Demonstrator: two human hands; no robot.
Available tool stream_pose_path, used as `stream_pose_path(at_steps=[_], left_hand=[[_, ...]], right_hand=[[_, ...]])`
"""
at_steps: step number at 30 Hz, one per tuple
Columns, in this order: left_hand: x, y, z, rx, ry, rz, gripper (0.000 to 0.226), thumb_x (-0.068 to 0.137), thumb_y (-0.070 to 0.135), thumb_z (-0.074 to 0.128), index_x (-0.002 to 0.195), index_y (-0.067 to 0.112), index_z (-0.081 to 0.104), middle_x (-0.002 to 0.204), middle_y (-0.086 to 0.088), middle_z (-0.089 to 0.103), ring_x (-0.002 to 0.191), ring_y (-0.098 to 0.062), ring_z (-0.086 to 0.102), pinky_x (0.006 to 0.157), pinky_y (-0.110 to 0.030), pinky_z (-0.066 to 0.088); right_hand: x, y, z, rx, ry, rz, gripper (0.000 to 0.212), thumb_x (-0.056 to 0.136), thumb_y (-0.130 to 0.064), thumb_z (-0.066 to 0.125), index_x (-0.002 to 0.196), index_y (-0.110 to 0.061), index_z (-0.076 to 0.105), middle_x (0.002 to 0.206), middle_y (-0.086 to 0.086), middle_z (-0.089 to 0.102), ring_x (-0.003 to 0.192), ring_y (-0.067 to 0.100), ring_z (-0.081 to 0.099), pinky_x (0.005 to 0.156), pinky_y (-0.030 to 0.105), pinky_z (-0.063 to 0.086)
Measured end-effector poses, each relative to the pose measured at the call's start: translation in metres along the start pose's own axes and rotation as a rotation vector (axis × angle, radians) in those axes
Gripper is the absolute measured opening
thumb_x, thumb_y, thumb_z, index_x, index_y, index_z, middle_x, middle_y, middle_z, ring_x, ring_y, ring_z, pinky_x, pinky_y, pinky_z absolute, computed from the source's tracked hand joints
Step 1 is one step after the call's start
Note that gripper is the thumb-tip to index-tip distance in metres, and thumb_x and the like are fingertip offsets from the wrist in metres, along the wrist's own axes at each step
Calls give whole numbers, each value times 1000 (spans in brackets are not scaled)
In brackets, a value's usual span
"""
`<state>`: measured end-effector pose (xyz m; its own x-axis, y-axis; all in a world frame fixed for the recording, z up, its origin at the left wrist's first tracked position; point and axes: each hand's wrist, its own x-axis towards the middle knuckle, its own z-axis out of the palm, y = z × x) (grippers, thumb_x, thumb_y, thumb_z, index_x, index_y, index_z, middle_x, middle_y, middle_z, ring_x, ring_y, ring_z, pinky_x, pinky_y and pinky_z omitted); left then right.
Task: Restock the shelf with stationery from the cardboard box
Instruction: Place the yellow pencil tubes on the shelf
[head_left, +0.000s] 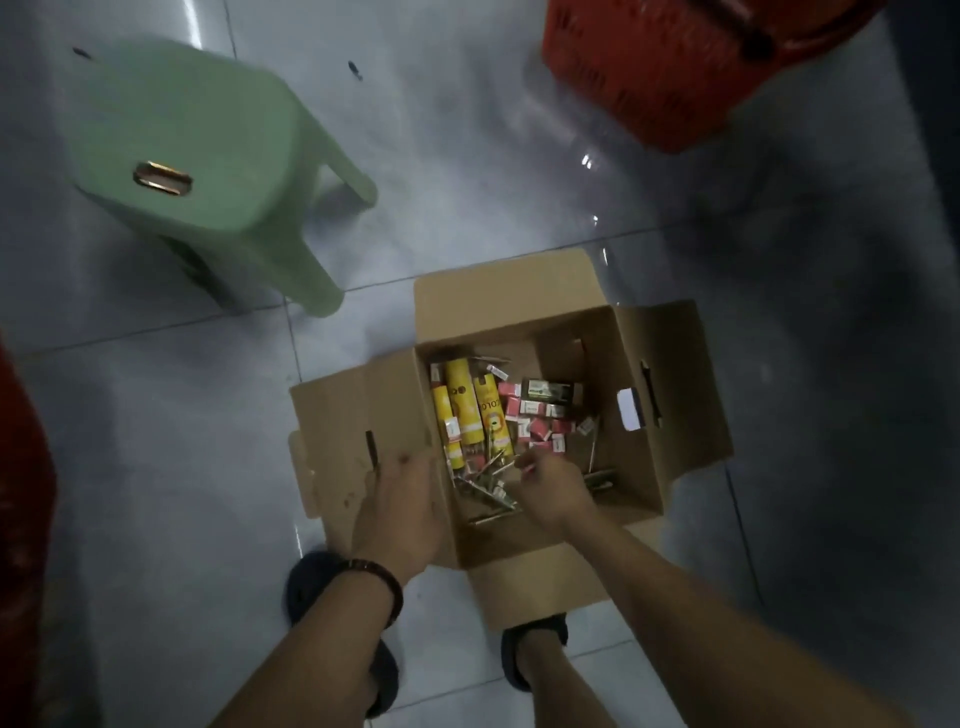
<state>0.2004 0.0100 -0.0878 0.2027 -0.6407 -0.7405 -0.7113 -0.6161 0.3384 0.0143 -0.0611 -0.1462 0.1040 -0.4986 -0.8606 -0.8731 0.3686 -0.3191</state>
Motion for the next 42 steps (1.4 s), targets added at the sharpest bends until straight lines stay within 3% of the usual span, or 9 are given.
stream_pose_path(at_steps=[6,12,16,23,27,31,35,38,42], left_hand=[[86,-29,81,-223,185,-50,52,95,18,75,139,33,50,144,-1,35,127,-21,51,104,-36,53],[106,-49,113,-225,236,29,58,92,2,71,135,35,52,140,5,25,134,-23,35,108,-41,51],[110,-48,113,-212,227,32,64,89,-3,69,136,35,51,139,3,23,132,-22,31,108,-39,50],[114,-46,106,-265,214,-3,55,94,7,72,133,39,51,136,7,23,128,-13,28,103,-29,49],[105,-38,100,-434,291,23,29,101,16,65,122,34,58,121,14,47,106,-1,47,74,-7,42],[97,-14,97,-937,80,-90,7,106,30,59,111,31,64,99,9,72,78,-6,70,67,-19,57],[104,10,85,-1509,-293,-329,33,100,57,59,120,31,65,123,-5,74,107,-23,76,84,-41,64],[112,17,81,-1664,-154,-335,33,103,41,63,126,18,67,119,-9,78,103,-22,77,80,-37,62],[112,2,79,-1469,92,-301,23,100,34,71,118,21,65,106,-7,79,95,-30,78,82,-53,65]], right_hand=[[158,9,50,61,196,31,50,85,-30,80,127,-14,57,123,11,66,114,33,65,87,35,52],[225,14,86,8,202,40,102,69,-55,93,147,-13,42,142,15,56,129,39,57,106,52,54],[272,43,101,50,200,88,116,38,-78,87,132,-17,61,127,10,66,117,33,67,97,48,61],[226,24,70,90,186,-31,55,77,-30,93,120,-17,62,105,0,74,96,22,70,87,41,59],[188,16,42,170,319,-225,28,80,-27,87,101,-30,69,94,-5,74,89,17,70,81,38,59],[129,11,7,342,444,-339,33,80,-26,90,104,-28,67,93,-9,71,87,14,71,76,43,64],[81,17,1,688,332,-322,33,84,-9,87,111,-13,69,101,2,75,94,26,76,79,41,67],[62,29,18,738,178,-320,26,84,-3,85,105,-3,69,97,4,76,91,24,75,79,41,64],[72,21,41,738,120,-303,27,99,-31,67,96,-6,77,93,13,78,88,31,73,76,42,55]])
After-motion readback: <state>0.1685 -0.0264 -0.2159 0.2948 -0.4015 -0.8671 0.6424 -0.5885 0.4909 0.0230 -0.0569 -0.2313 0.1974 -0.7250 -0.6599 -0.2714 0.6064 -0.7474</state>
